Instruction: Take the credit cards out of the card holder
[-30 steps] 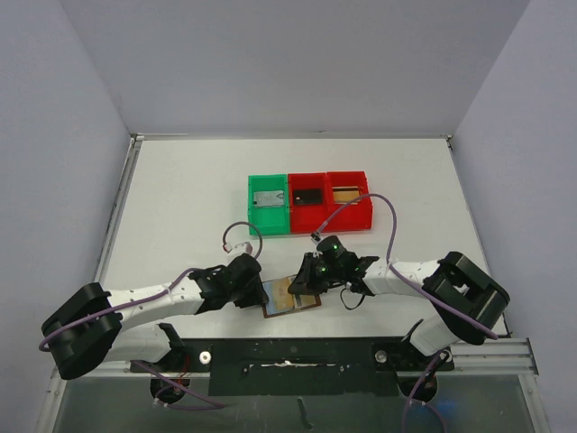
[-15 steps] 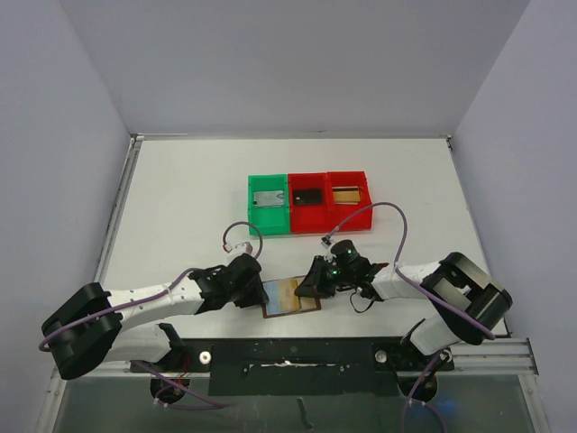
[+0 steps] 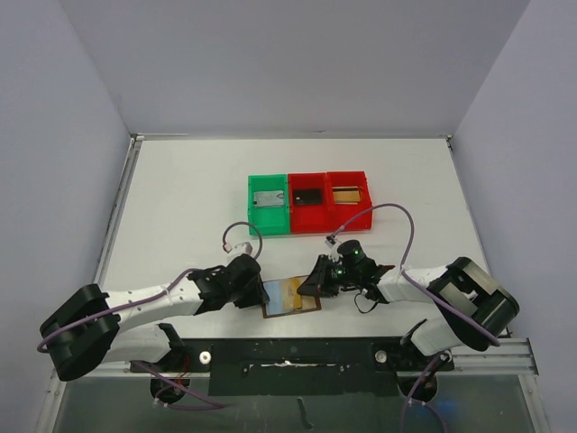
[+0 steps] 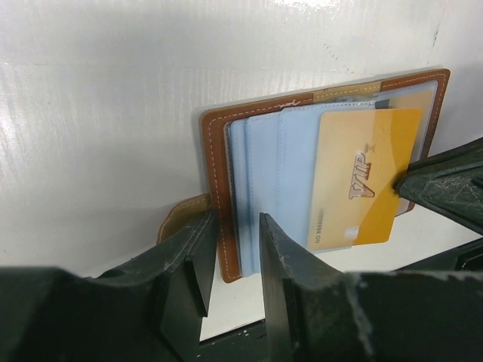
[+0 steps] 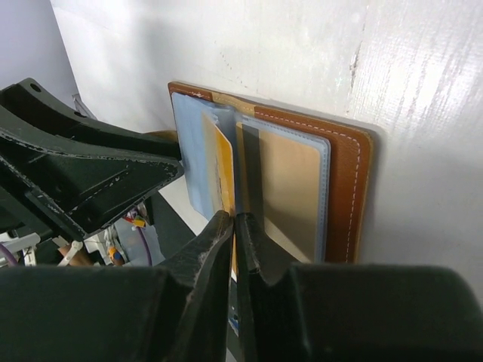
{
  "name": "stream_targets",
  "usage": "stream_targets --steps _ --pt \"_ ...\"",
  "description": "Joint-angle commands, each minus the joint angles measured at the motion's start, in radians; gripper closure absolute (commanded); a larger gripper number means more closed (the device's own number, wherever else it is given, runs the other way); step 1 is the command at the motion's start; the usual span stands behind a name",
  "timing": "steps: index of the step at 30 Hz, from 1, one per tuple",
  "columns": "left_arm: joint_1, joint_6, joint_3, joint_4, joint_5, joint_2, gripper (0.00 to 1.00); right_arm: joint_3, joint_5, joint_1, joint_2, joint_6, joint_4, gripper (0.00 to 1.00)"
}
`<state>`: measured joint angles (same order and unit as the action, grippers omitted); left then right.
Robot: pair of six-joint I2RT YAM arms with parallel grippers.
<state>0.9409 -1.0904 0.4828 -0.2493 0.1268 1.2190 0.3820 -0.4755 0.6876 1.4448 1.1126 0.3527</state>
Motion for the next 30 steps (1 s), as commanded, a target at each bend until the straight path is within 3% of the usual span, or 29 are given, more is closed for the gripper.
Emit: stream_targets --steps 1,7,16,30 --pt "-0.002 0.020 -0.004 -0.023 0.019 -0.036 0.69 0.010 0.021 -0.003 -0.030 -0.002 0.005 0.94" --pt "-0.001 0.035 0.061 0.000 -0.007 -0.086 0.64 0.015 0.040 0.014 -0.027 0.011 0.014 0.95" --pt "0.000 0.064 0.096 0.115 -0.102 -0.076 0.63 0.111 0.045 0.098 0.077 0.005 0.007 0.95" --pt "0.006 0.046 0.074 0.075 -0.108 0.041 0.75 0.094 0.069 0.081 0.052 0.013 -0.017 0.96"
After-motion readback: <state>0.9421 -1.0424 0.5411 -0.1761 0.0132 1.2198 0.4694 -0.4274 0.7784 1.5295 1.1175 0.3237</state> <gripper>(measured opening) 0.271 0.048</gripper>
